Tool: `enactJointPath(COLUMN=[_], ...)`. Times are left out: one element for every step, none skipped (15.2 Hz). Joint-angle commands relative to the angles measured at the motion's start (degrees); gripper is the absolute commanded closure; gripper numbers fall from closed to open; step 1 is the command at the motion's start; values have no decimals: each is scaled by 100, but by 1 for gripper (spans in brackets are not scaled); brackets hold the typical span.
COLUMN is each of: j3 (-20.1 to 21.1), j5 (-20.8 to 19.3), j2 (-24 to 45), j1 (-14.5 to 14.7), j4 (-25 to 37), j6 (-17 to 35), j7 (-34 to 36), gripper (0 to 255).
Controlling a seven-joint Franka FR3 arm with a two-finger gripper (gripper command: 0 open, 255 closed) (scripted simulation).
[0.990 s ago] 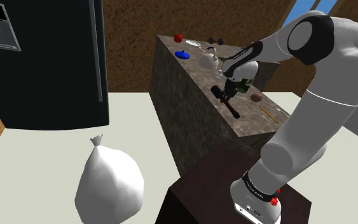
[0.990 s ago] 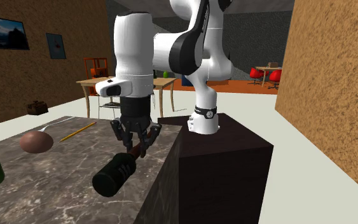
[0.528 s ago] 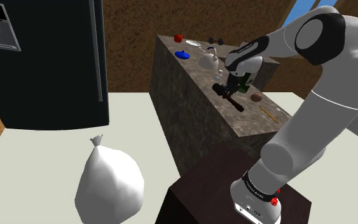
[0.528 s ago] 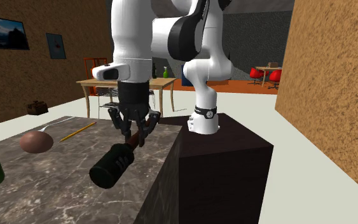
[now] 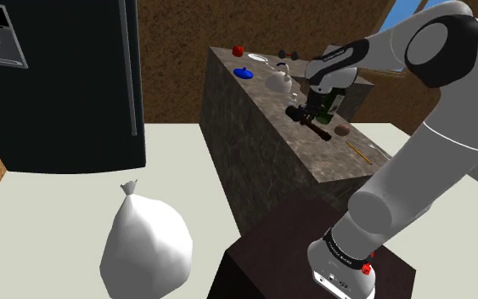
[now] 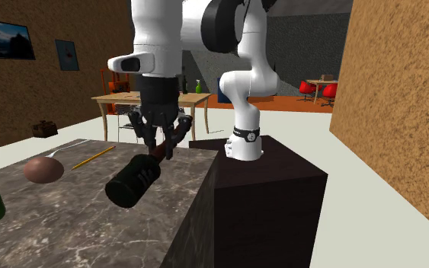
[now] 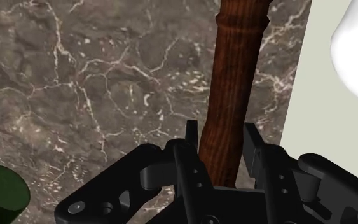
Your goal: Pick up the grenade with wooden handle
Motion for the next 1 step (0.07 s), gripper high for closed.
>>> enactJointPath(j3=[-1], j5=[-15], j2=[-33], j1=[1], j4=[17], j6=[-47], j7=[7], gripper=[255])
